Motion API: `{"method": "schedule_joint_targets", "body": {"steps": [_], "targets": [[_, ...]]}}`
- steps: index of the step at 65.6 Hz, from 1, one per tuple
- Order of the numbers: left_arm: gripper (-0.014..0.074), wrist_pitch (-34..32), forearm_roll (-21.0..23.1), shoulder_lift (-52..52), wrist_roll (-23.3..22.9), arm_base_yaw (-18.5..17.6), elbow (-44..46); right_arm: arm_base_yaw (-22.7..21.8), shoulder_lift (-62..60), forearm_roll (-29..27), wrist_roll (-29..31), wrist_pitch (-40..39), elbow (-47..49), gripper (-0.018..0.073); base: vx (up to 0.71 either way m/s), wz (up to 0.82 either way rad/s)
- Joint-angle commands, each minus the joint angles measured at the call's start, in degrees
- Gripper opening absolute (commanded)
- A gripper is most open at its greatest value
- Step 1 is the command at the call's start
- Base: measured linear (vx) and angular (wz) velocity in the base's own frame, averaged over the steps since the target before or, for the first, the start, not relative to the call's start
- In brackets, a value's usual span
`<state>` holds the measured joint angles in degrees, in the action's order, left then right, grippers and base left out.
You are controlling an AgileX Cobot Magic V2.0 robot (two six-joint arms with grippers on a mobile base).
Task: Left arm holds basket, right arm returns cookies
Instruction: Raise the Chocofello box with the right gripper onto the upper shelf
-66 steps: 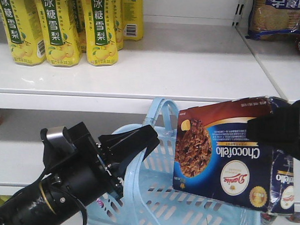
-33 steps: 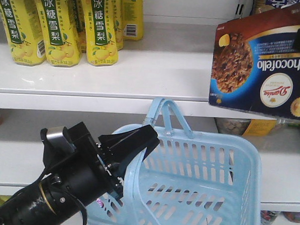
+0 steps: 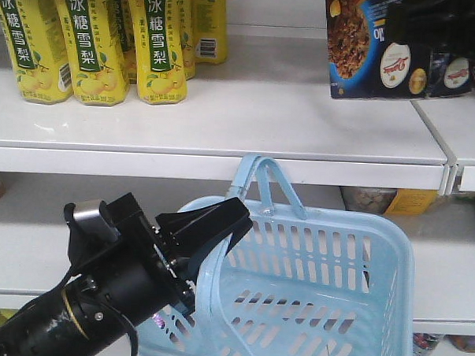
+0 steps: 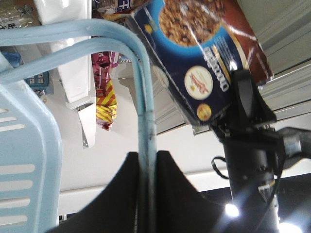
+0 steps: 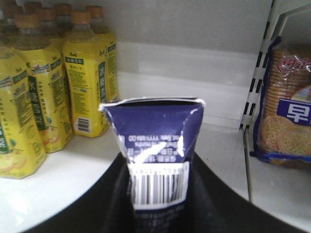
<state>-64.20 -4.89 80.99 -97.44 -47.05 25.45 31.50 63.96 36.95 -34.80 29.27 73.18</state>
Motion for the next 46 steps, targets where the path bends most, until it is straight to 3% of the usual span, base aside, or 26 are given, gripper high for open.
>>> {"method": "schedule_joint_targets", "body": {"steps": [1,27,35,46], "targets": [[-0.0003,-5.0,9.0,-1.7,1.8,1.4,2.1,-0.1,1.4,8.9,-5.3,-7.5,1.6,-0.0003,0.0,0.0],[-0.0003,-5.0,9.0,-1.7,1.8,1.4,2.1,-0.2,10.3,42.6,-39.2,-4.3,1.4,-0.0003,0.0,0.0],[-0.0003,-5.0,9.0,-1.7,1.8,1.4,2.1,-0.2,12.3,48.1,-46.2,-2.9,1.4,-0.0003,0.0,0.0],[-0.0003,-5.0,9.0,-1.7,1.8,1.4,2.1,-0.2,14.7,49.9,-46.6,-2.4,1.4,-0.0003,0.0,0.0]]}}
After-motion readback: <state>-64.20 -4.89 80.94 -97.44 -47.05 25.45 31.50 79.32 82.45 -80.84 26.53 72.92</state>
